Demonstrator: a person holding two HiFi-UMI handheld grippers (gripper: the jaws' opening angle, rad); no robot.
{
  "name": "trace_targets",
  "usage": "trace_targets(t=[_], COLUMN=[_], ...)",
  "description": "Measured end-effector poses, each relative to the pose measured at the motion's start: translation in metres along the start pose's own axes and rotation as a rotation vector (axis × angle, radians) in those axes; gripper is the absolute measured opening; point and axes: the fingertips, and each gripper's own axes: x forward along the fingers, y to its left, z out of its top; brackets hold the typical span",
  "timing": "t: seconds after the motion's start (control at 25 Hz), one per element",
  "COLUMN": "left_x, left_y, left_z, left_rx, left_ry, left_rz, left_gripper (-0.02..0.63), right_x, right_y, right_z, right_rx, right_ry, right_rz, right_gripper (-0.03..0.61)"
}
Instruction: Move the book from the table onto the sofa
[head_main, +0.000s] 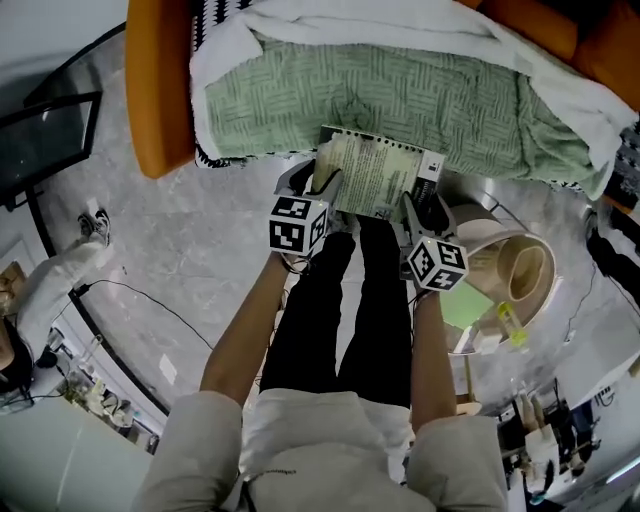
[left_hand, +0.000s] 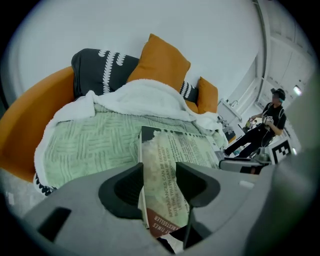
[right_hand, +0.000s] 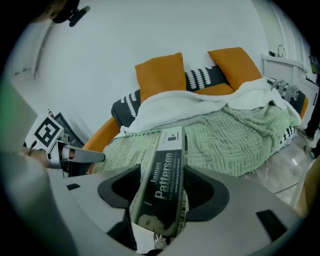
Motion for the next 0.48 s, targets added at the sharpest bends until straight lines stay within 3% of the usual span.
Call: trace_targets(t=[0.48], left_x=[0.041], left_y=[0.016], left_z=[0.046], left_rx=[-0.089], left_ry=[0.038], left_rz=[0.050], left_gripper=[0.210], right_x=[0.056], right_y=[-0.021], right_z=[0.055], right_rx=[-0.041], right_ry=[0.074], right_rz=[0.050], right_gripper=[0.262])
